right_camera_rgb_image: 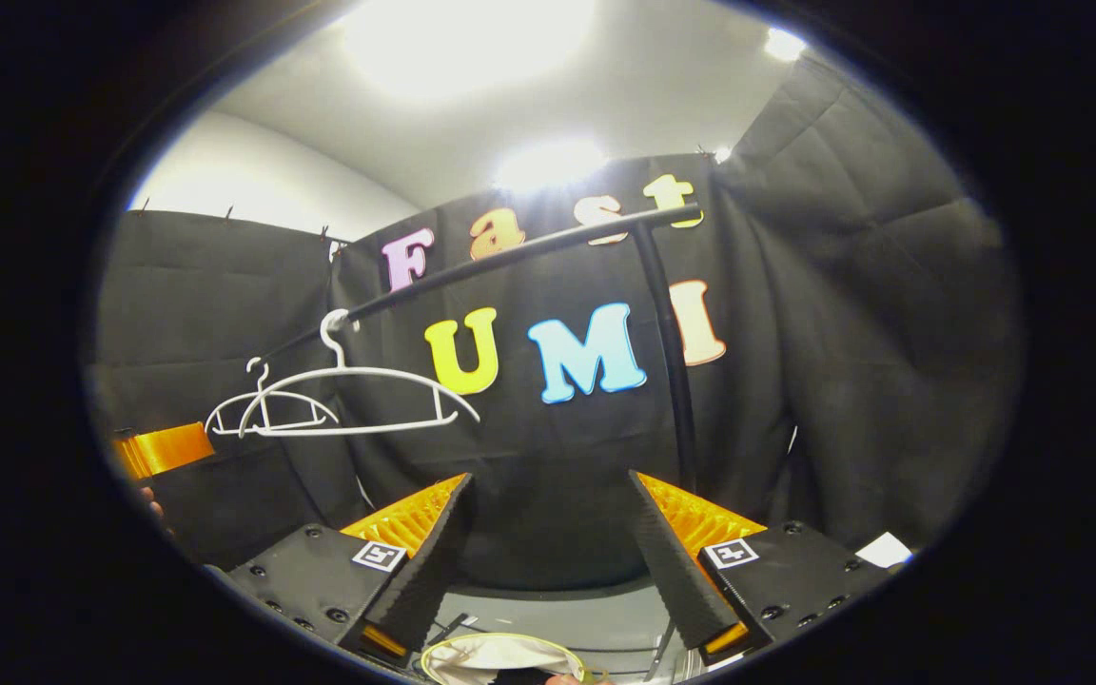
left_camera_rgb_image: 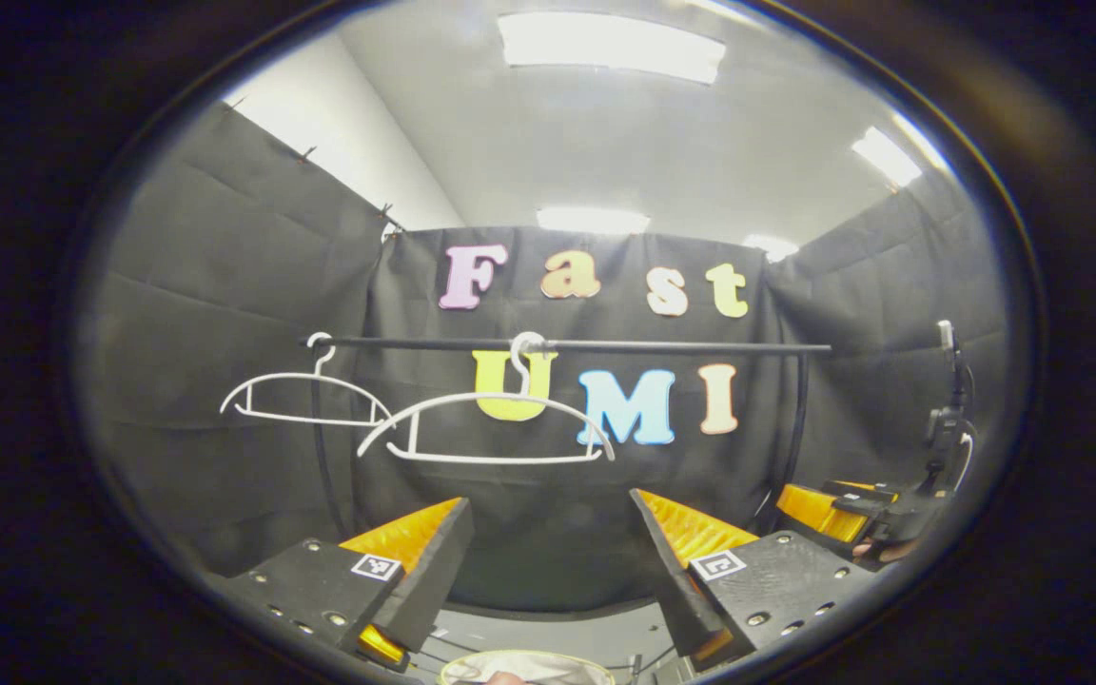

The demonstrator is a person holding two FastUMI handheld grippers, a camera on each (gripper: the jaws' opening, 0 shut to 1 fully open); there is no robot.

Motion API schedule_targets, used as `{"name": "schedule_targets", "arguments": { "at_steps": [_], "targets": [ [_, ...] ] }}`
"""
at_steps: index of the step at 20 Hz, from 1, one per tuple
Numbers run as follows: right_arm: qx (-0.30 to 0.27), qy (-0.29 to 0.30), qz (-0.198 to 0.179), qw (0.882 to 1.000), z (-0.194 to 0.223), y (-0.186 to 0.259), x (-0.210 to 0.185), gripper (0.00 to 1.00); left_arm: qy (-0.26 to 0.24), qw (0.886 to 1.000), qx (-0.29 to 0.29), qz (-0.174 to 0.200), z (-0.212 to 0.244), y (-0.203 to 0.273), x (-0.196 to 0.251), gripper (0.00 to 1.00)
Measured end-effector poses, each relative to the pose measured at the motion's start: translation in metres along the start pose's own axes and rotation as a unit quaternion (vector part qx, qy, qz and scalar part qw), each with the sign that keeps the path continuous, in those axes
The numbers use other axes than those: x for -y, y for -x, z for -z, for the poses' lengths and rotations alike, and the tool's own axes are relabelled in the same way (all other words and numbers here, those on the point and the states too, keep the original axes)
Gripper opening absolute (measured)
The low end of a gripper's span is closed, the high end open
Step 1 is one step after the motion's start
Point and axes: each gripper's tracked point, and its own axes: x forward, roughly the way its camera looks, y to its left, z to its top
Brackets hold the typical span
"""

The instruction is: Grasp the clothes on the hanger with both hands and then place them into the laundry hamper below.

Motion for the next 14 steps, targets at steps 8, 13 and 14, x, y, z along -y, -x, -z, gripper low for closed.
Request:
{"name": "schedule_targets", "arguments": {
  "at_steps": [8,13,14],
  "targets": [
    [0.06,0.052,0.071,0.994,-0.012,0.017,0.028,0.98,-0.003,0.999,0.029,-0.023,-0.018,0.038,-0.056,0.92],
    [0.031,0.062,0.075,0.995,0.018,0.03,0.021,0.92,-0.009,0.998,0.045,-0.035,-0.012,0.058,-0.087,0.92],
    [0.023,0.062,0.072,0.995,0.025,0.032,0.017,0.92,-0.017,0.998,0.059,-0.034,-0.013,0.061,-0.091,0.93]
  ]
}}
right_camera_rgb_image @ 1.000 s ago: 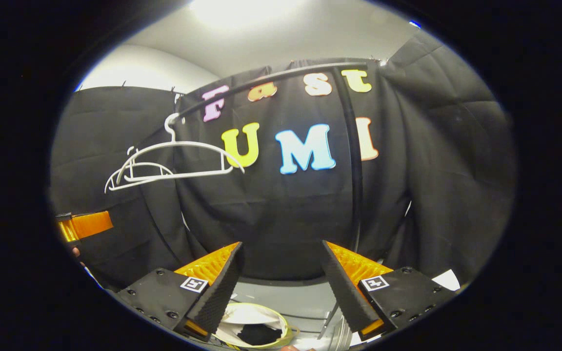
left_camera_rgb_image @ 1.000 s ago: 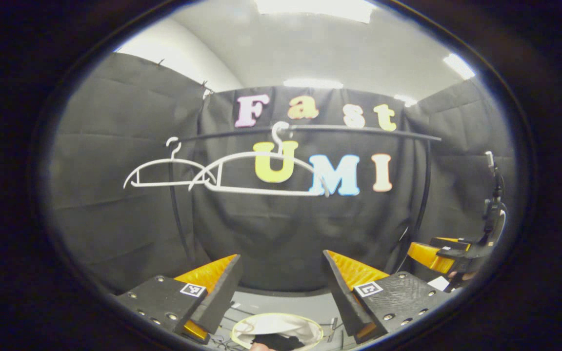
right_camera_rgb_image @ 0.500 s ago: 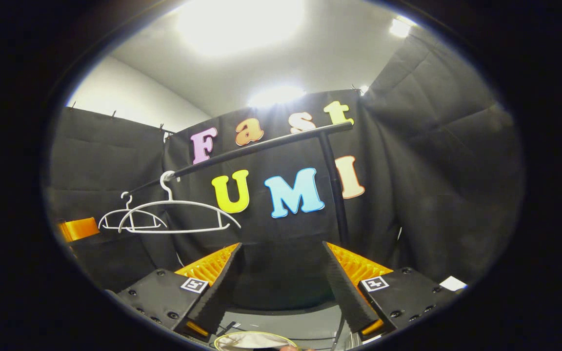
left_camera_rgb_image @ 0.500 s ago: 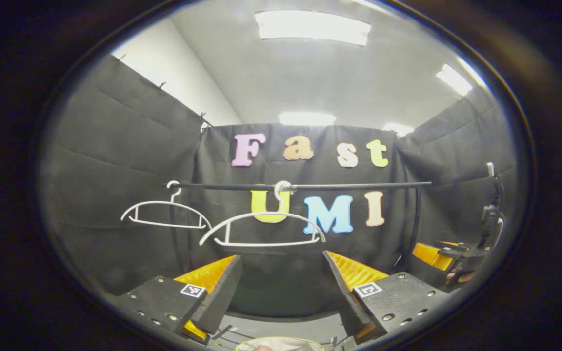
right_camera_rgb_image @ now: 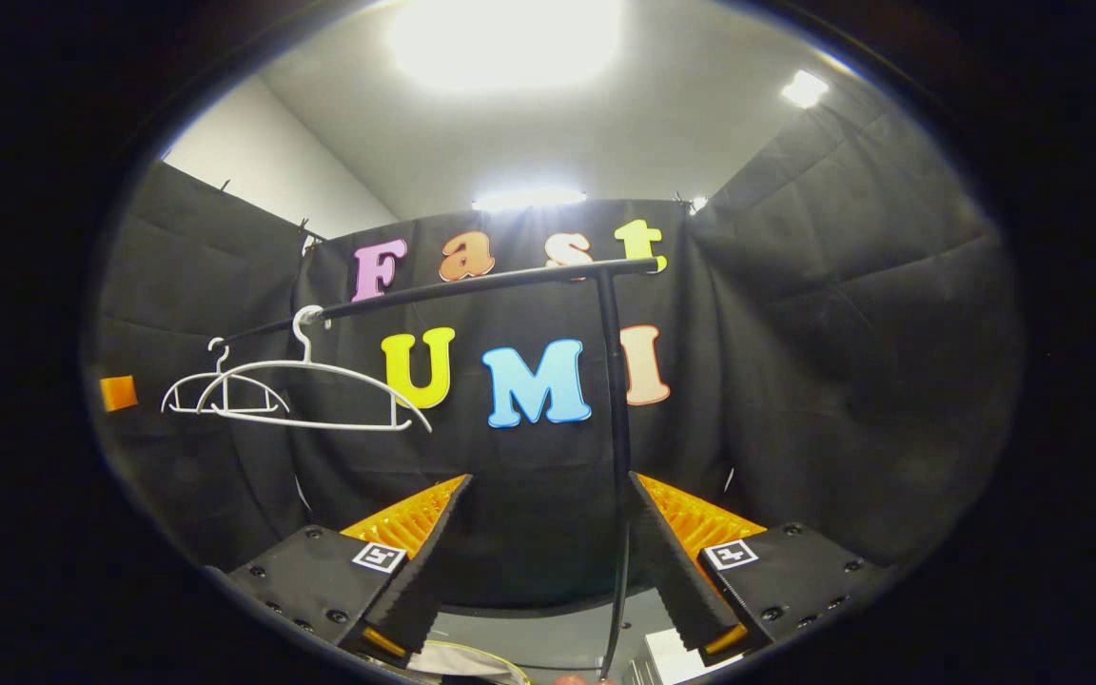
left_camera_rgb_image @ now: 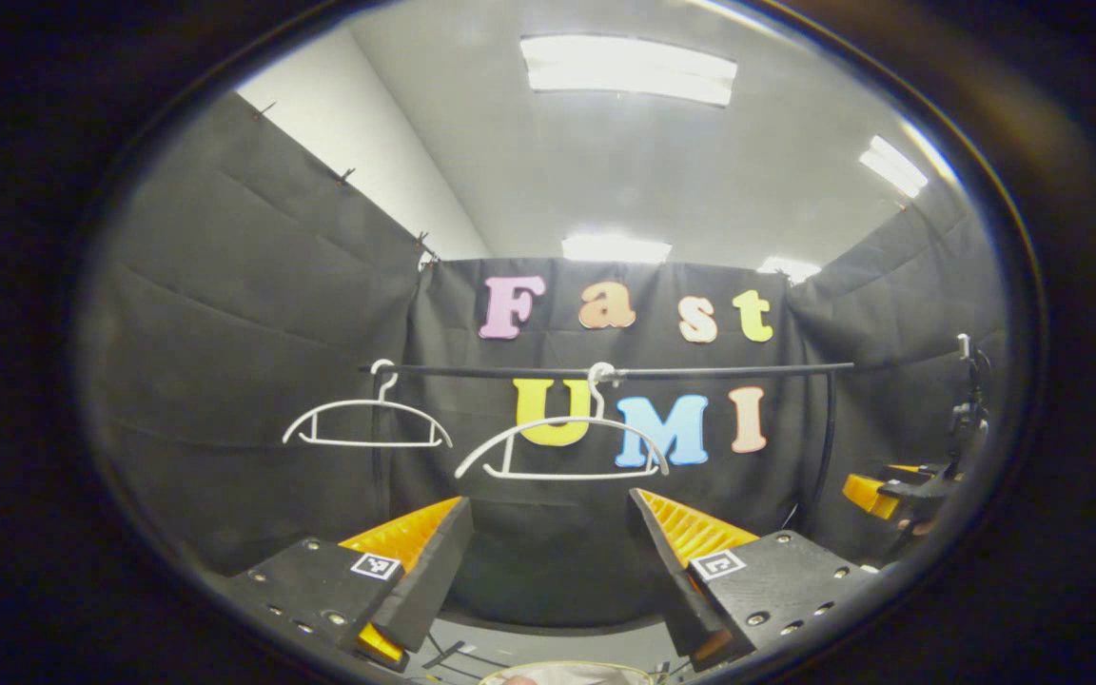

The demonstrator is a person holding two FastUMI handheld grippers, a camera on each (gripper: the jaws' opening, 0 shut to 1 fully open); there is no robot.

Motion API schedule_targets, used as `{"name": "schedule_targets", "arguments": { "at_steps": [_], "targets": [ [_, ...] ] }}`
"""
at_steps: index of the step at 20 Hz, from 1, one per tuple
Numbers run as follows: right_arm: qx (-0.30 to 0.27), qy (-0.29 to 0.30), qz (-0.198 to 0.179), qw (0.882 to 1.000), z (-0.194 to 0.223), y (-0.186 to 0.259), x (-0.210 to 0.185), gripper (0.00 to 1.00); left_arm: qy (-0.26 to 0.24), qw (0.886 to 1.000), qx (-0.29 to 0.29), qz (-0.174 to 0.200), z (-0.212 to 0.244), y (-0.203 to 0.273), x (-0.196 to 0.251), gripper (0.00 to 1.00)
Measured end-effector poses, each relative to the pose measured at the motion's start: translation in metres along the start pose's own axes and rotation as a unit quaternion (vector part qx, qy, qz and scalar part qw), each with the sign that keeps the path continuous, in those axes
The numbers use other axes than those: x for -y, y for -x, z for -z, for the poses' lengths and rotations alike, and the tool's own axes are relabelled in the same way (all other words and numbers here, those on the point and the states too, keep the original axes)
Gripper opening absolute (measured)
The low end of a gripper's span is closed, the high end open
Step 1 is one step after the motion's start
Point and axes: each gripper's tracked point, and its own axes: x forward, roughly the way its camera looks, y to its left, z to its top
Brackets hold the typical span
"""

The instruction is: Grasp the clothes on the hanger with both hands and then place them into the laundry hamper below.

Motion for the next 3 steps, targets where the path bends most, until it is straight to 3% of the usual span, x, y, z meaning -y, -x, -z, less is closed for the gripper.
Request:
{"name": "schedule_targets", "arguments": {
  "at_steps": [3],
  "targets": [
    [-0.023,0.02,-0.016,0.999,0.021,0.006,-0.023,0.92,-0.016,1.0,-0.017,-0.006,0.025,0.012,-0.017,0.94]
  ]
}}
